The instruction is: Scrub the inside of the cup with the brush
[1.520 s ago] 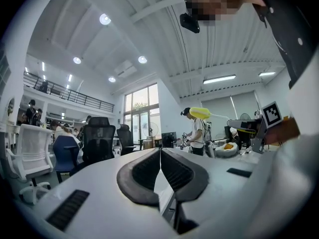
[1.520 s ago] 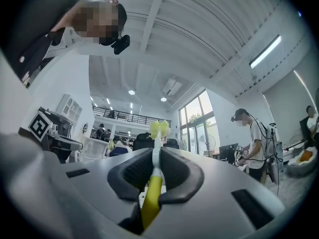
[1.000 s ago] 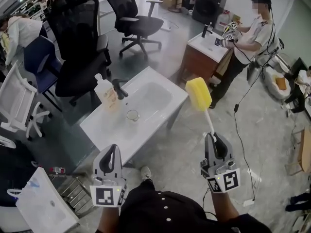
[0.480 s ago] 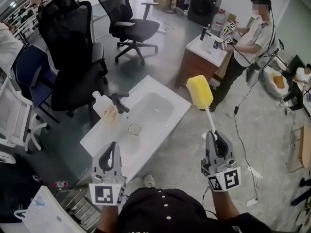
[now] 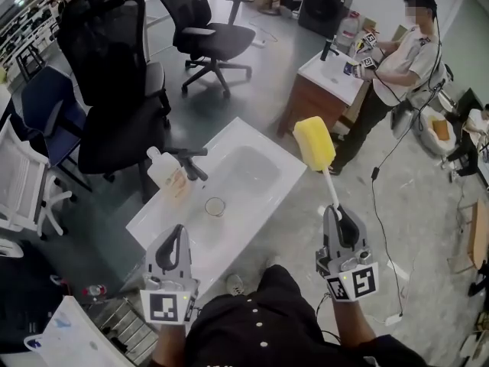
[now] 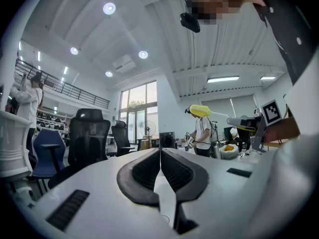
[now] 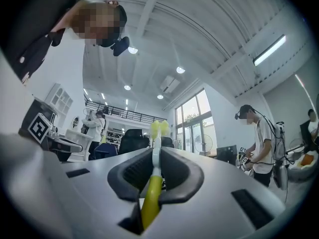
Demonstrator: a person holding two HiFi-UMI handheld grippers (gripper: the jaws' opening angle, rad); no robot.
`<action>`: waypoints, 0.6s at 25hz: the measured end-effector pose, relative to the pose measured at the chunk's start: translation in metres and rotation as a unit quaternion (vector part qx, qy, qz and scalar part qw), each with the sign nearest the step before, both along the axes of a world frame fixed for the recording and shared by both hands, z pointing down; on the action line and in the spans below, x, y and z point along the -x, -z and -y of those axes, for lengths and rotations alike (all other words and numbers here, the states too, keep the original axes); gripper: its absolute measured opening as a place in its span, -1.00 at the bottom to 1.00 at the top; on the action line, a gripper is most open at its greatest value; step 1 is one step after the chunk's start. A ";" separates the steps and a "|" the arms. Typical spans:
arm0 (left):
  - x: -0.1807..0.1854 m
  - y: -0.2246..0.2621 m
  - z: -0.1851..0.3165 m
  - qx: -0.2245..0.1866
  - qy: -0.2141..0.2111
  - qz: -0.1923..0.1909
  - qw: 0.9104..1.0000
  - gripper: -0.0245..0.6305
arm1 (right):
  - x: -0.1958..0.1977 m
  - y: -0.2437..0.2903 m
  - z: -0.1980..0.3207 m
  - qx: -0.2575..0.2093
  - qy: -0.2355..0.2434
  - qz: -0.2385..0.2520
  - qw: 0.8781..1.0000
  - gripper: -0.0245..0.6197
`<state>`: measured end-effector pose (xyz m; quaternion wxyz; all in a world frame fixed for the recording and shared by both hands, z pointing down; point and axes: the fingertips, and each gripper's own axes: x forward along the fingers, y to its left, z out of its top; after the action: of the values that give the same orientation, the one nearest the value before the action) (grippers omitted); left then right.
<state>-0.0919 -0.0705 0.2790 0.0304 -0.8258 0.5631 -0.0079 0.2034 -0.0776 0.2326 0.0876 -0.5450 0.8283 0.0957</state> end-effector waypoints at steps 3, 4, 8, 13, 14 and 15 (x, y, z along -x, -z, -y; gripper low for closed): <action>0.002 -0.001 0.008 0.006 0.011 0.001 1.000 -0.84 | 0.004 -0.003 0.015 0.004 0.013 0.000 1.000 -0.77; 0.003 -0.001 0.011 0.007 0.016 0.002 1.000 -0.84 | 0.004 -0.003 0.021 0.005 0.017 0.001 1.000 -0.77; 0.003 -0.001 0.025 0.008 0.039 0.001 0.999 -0.85 | 0.003 -0.006 0.047 0.008 0.036 0.003 0.999 -0.77; -0.004 -0.006 0.048 0.017 0.071 -0.002 0.997 -0.84 | 0.003 -0.010 0.090 0.007 0.071 0.007 0.997 -0.77; -0.005 -0.007 0.053 0.020 0.079 -0.003 0.997 -0.84 | 0.003 -0.012 0.100 0.008 0.079 0.009 0.997 -0.77; -0.005 -0.008 0.059 0.020 0.087 0.001 0.996 -0.84 | 0.004 -0.013 0.110 0.010 0.089 0.010 0.996 -0.77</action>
<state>-0.0871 -0.1290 0.2874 0.0131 -0.7741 0.6326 -0.0225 0.1996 -0.1871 0.2459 0.0992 -0.4712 0.8733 0.0739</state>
